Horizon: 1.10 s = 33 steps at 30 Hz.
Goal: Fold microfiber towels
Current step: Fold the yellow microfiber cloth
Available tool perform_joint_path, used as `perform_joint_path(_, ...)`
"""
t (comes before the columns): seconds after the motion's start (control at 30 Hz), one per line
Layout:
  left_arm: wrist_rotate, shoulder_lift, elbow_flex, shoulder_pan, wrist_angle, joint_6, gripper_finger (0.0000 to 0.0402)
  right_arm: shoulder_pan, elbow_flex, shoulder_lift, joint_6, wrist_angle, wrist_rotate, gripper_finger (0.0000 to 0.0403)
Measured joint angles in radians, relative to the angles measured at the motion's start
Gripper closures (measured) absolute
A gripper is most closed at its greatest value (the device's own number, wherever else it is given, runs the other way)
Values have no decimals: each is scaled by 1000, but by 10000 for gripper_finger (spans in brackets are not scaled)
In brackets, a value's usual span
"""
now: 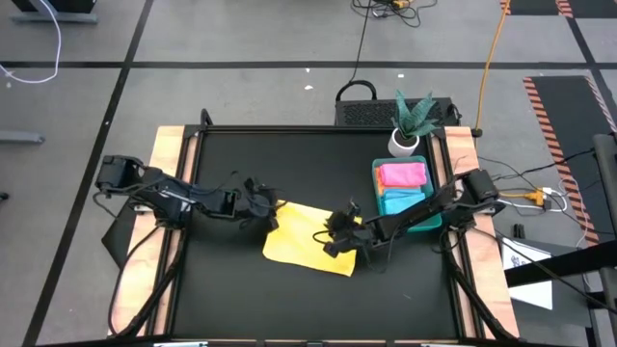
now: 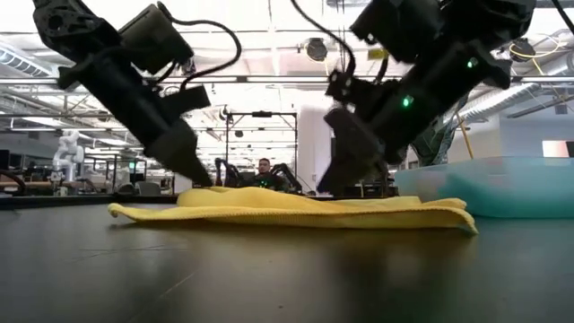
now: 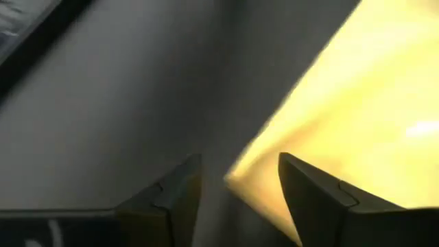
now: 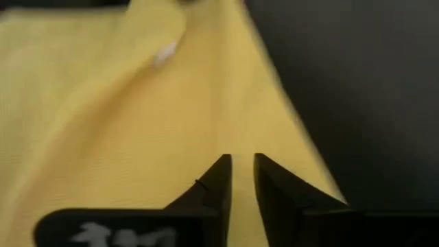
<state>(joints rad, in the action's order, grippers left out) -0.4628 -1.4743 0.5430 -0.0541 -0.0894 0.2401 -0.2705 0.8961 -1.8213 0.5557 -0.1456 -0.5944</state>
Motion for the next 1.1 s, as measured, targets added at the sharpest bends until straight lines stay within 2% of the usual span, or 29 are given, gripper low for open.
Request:
perform_joint_path(0.07,88,2,1,2,-38,27,192,-9,-17,41,-12,-13,-38,327)
perform_joint_path(0.17,211,1,1,1,-87,34,191,-28,-42,86,-49,-67,-44,306)
perform_joint_path(0.37,247,-45,3,2,-108,85,230,-77,-124,106,-102,-287,-32,294)
perform_joint_path(0.57,434,-49,1,-26,-85,158,270,-120,-208,106,-94,-411,-30,297)
perform_joint_path(0.63,514,-42,1,-49,-88,147,281,-130,-224,107,-87,-441,-30,297)
perform_joint_path(0.77,631,-33,0,-120,-29,17,299,-145,-245,106,-86,-474,-30,297)
perform_joint_path(0.83,615,-33,0,-161,-16,-43,306,-151,-245,106,-89,-479,-29,297)
perform_joint_path(0.97,445,-33,0,-235,-30,-164,309,-157,-245,106,-97,-494,-29,297)
perform_joint_path(1.1,394,-33,0,-291,-55,-315,309,-157,-245,106,-97,-495,-29,298)
